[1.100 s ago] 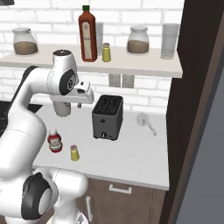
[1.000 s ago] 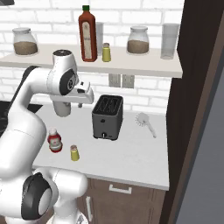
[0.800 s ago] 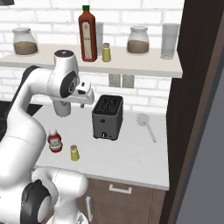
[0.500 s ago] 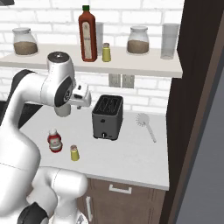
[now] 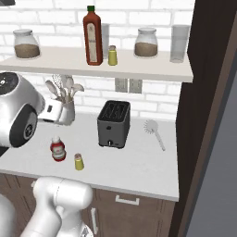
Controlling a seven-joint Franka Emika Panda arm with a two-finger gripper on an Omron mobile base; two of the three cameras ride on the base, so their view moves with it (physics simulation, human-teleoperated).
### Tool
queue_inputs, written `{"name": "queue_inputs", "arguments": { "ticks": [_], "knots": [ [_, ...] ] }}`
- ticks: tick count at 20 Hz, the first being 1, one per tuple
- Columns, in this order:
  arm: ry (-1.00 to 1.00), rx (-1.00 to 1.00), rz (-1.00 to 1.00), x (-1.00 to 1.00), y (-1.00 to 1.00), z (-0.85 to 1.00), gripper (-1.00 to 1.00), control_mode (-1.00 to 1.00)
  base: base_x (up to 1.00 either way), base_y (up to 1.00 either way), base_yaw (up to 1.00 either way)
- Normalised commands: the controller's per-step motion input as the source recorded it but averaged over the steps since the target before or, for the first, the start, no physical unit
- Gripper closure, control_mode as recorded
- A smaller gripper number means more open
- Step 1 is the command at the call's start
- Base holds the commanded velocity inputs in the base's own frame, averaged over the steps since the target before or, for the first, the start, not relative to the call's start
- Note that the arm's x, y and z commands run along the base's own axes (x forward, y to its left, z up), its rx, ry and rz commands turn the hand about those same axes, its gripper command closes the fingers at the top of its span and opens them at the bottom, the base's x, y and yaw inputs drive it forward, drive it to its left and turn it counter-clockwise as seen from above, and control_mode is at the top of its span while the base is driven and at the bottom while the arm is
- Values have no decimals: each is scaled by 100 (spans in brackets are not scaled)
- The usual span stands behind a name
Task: Put the shaker and condiment bottle from the counter next to their counterparts in the cabinet.
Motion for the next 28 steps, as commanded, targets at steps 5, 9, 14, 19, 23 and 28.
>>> {"name": "queue_inputs", "arguments": {
  "ticks": [5,9,14,19,23,28],
  "knots": [
    [-17,-4,-23,-99,48,16,-100,-100,0,0,0],
    [-24,-1,-22,-79,59,16,-100,-100,0,0,0],
    [-28,0,-20,-43,85,20,-100,-100,0,0,0],
    [-3,0,-14,7,78,4,-100,-100,0,0,0],
    [0,0,-10,29,75,0,-100,-100,0,0,0],
    [0,-1,-5,41,85,-15,-100,-100,0,0,0]
  ]
}}
